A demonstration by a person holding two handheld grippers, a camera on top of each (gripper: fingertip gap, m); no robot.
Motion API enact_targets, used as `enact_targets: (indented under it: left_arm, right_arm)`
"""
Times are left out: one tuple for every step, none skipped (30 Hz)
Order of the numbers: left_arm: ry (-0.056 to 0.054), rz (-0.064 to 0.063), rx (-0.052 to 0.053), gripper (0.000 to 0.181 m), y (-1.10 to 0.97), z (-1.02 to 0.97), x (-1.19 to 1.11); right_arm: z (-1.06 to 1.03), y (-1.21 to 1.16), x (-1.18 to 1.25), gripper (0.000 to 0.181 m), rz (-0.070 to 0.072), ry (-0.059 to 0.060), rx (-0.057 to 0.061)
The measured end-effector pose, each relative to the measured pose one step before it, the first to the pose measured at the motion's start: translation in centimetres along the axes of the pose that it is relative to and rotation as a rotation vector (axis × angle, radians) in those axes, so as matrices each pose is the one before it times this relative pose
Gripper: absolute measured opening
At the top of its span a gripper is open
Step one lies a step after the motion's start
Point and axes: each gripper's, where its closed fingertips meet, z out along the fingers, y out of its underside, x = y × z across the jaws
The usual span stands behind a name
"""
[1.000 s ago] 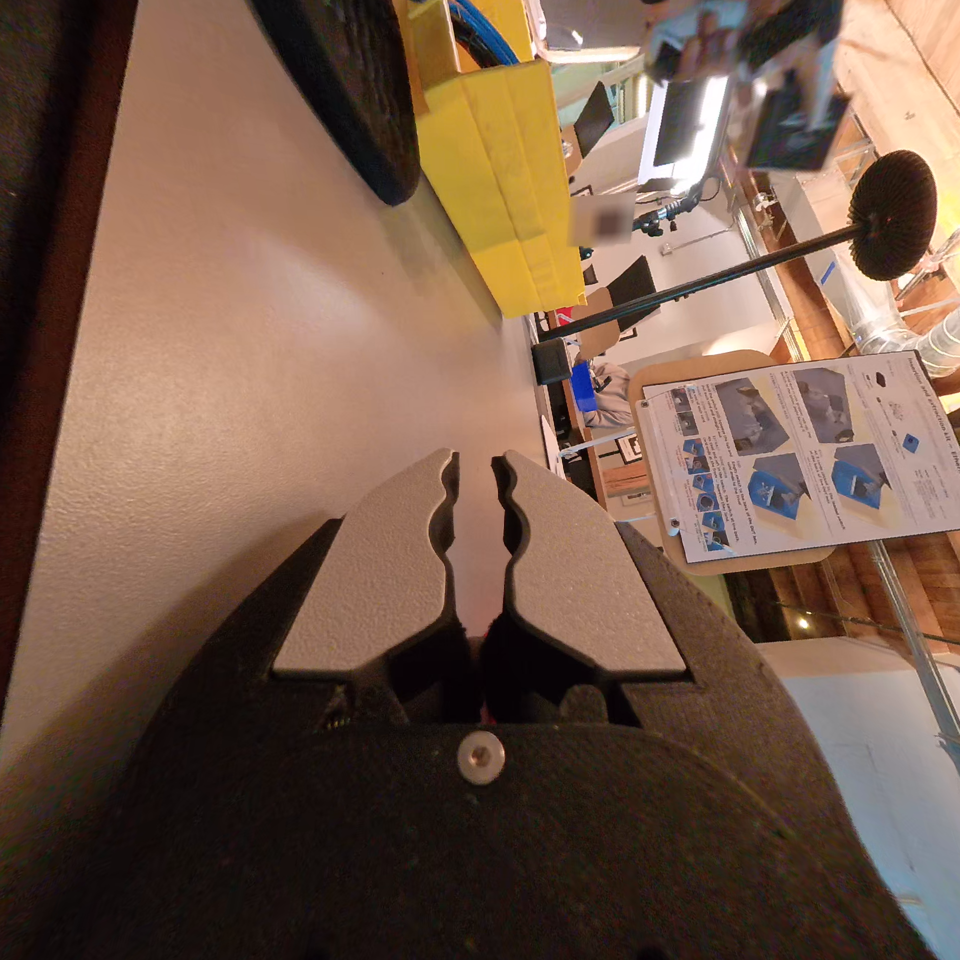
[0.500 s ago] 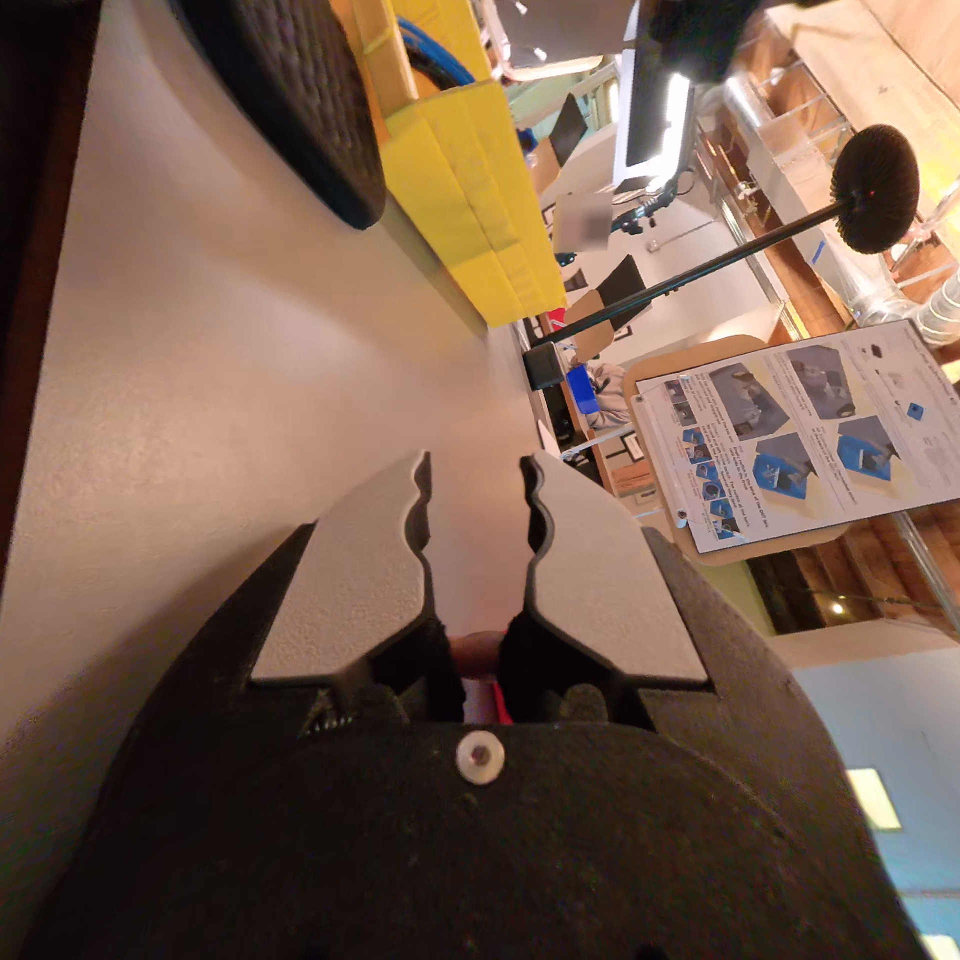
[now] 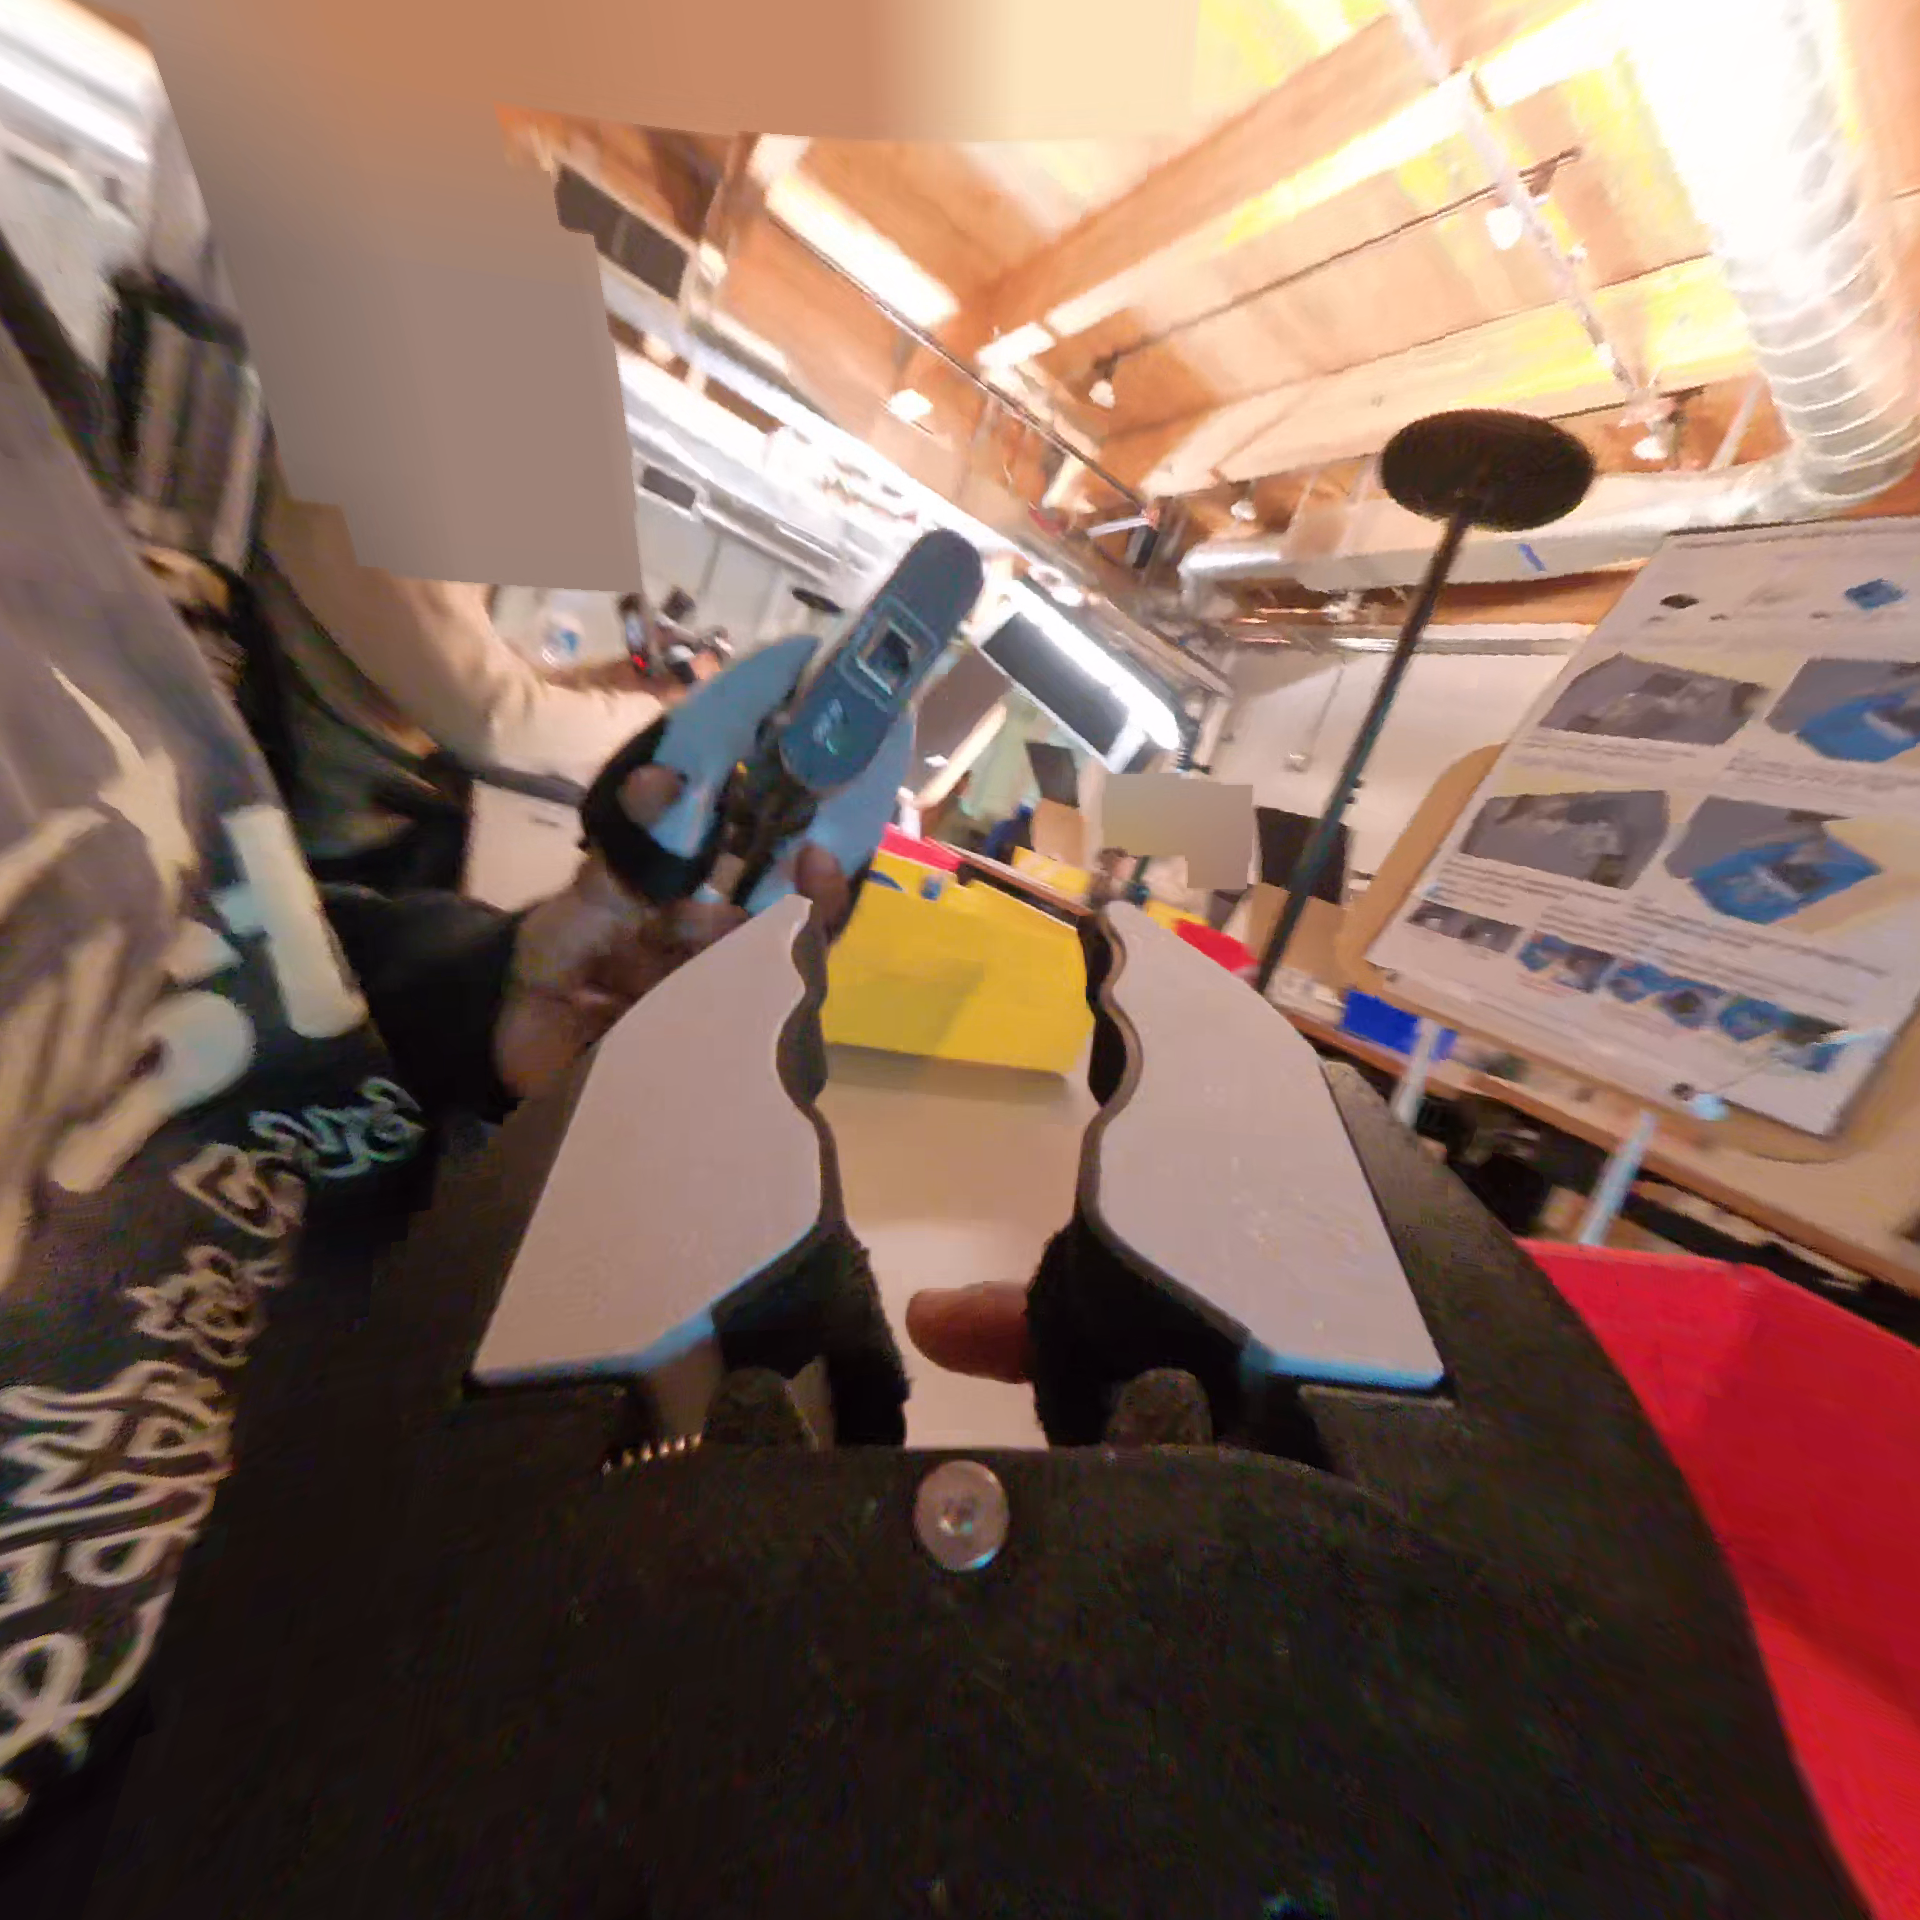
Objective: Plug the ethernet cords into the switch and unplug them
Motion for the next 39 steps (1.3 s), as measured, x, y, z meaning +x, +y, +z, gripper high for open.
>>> enact_targets:
  left_arm:
    - [-0.0070,0.0128,-0.0573,0.024,1.157,0.216,-0.037]
    - [-0.0201,0.0217,-0.0685,0.024,1.319,0.233,-0.209]
    - [-0.0183,0.0215,-0.0638,0.024,1.209,0.271,-0.157]
    - [-0.0045,0.0226,-0.0539,0.024,0.968,0.272,0.047]
    - [-0.0008,0.0213,-0.0447,0.024,0.746,0.226,0.093]
    - [-0.0075,0.0204,-0.0409,0.024,0.664,0.162,-0.045]
    - [-0.0133,0.0191,-0.0366,0.024,0.581,0.129,-0.127]
    - [-0.0089,0.0190,-0.0282,0.024,0.458,0.100,-0.052]
    - [0.0001,0.0173,-0.0152,0.024,0.249,0.063,0.098]
    - [0.0045,0.0135,-0.0016,0.024,0.028,0.024,0.156]
    - [-0.0007,0.0071,0.0014,0.024,-0.003,-0.009,0.029]
    - [-0.0103,0.0015,-0.0057,0.024,0.098,-0.019,-0.146]
    - [-0.0160,0.0012,-0.0133,0.024,0.216,-0.010,-0.257]
    - [-0.0166,0.0082,0.0020,0.024,-0.037,-0.059,-0.237]
    - [-0.0022,0.0059,0.0047,0.024,-0.109,-0.048,-0.019]
    - [0.0062,-0.0020,0.0070,0.024,-0.129,-0.038,0.089]
    - [0.0032,-0.0058,0.0099,0.024,-0.141,-0.038,0.029]
    - [-0.0005,-0.0069,0.0064,0.024,-0.097,-0.035,-0.045]
    - [0.0007,-0.0067,0.0029,0.024,-0.053,-0.015,-0.045]
    - [0.0086,-0.0047,-0.0012,0.024,0.020,0.030,0.108]
    - [0.0123,0.0017,-0.0079,0.024,0.142,0.069,0.208]
    - [0.0102,0.0121,-0.0179,0.024,0.294,0.123,0.226]
    - [0.0006,0.0273,-0.0295,0.024,0.459,0.148,0.144]
    - [-0.0100,0.0403,-0.0322,0.024,0.509,0.158,0.023]
    - [-0.0091,0.0441,-0.0345,0.024,0.553,0.161,0.047]
    - [0.0063,0.0386,-0.0235,0.024,0.361,0.149,0.269]
    - [0.0095,0.0260,0.0029,0.024,-0.034,0.055,0.300]
    - [0.0083,0.0104,-0.0020,0.024,0.021,0.039,0.204]
    - [0.0013,-0.0030,0.0000,0.024,0.008,0.021,0.037]
    - [-0.0110,-0.0095,-0.0033,0.025,0.057,0.002,-0.171]
    - [-0.0169,-0.0056,-0.0061,0.028,0.086,-0.034,-0.261]
    - [-0.0219,0.0002,-0.0034,0.031,0.030,-0.037,-0.303]
    - [-0.0145,0.0127,0.0026,0.035,-0.078,-0.064,-0.156]
    - [-0.0133,0.0217,0.0056,0.041,-0.142,-0.068,-0.098]
    - [-0.0180,0.0357,-0.0052,0.045,0.012,-0.050,-0.110]
    - [-0.0139,0.0509,-0.0097,0.048,0.065,-0.034,-0.002]
    - [-0.0206,0.0616,-0.0141,0.048,0.130,-0.024,-0.082]
    - [-0.0490,0.0613,-0.0282,0.050,0.368,-0.019,-0.524]
    - [-0.0391,0.0555,-0.0242,0.053,0.264,-0.008,-0.403]
  right_arm:
    - [-0.035,-0.178,-0.396,0.047,0.0314,-0.0364,0.0154]
    - [0.028,-0.001,-0.220,0.047,0.0095,-0.0181,0.0007]
    - [0.034,0.047,-0.160,0.047,-0.0014,-0.0085,-0.0035]
    - [0.026,-0.003,-0.285,0.047,0.0037,-0.0174,-0.0014]
    - [0.050,0.021,-0.264,0.048,0.0141,-0.0193,-0.0030]
    - [0.073,0.065,-0.144,0.047,0.0184,-0.0148,-0.0045]
    - [0.072,0.130,-0.088,0.045,0.0173,-0.0128,-0.0069]
    - [0.067,0.152,-0.064,0.042,0.0109,-0.0115,-0.0088]
    - [0.051,0.102,-0.090,0.041,0.0031,-0.0091,-0.0065]
    - [0.042,0.067,-0.170,0.038,-0.0039,-0.0102,-0.0042]
    - [0.062,0.096,-0.218,0.034,-0.0072,-0.0127,-0.0060]
    - [0.099,0.163,-0.203,0.031,-0.0070,-0.0109,-0.0114]
    - [0.131,0.219,-0.039,0.031,-0.0051,0.0004,-0.0154]
    - [0.101,0.133,-0.035,0.031,-0.0046,0.0002,-0.0095]
    - [0.063,0.079,-0.114,0.031,-0.0042,-0.0068,-0.0063]
    - [0.046,0.056,-0.143,0.031,-0.0022,-0.0104,-0.0035]
    - [0.050,0.085,-0.083,0.031,0.0006,-0.0076,-0.0050]
    - [0.056,0.085,-0.011,0.031,0.0027,-0.0030,-0.0058]
    - [0.053,0.054,0.122,0.034,0.0055,0.0052,-0.0047]
    - [0.034,0.054,0.176,0.039,0.0083,0.0084,-0.0035]
    - [0.018,-0.001,0.124,0.043,0.0094,0.0029,-0.0002]
    - [-0.015,-0.032,0.039,0.045,0.0092,-0.0030,0.0025]
    - [-0.008,-0.038,-0.055,0.044,0.0058,-0.0079,0.0031]
    - [0.002,-0.004,-0.122,0.043,-0.0001,-0.0088,0.0001]
    - [0.023,0.046,-0.055,0.038,-0.0039,-0.0021,-0.0034]
    - [-0.038,-0.053,-0.129,0.035,-0.0046,-0.0068,0.0035]
    - [-0.070,-0.151,-0.210,0.034,-0.0070,-0.0119,0.0096]
    - [-0.061,-0.117,-0.134,0.034,-0.0095,-0.0044,0.0070]
    - [-0.033,-0.093,-0.049,0.033,-0.0108,0.0029,0.0043]
    - [-0.042,-0.098,-0.010,0.030,-0.0117,0.0062,0.0041]
    - [-0.052,-0.083,0.086,0.028,-0.0110,0.0135,0.0037]
    - [-0.048,-0.076,0.091,0.028,-0.0118,0.0132,0.0032]
    - [-0.040,-0.016,0.074,0.027,-0.0131,0.0123,-0.0012]
    - [-0.017,0.041,0.172,0.027,-0.0131,0.0186,-0.0065]
    - [0.001,0.062,0.194,0.026,-0.0125,0.0198,-0.0073]
    - [0.005,0.074,0.116,0.026,-0.0126,0.0141,-0.0075]
    - [0.045,0.140,0.049,0.026,-0.0187,0.0123,-0.0132]
    - [0.067,0.210,0.068,0.025,-0.0289,0.0182,-0.0186]
    - [0.106,0.193,0.064,0.025,-0.0430,0.0246,-0.0190]
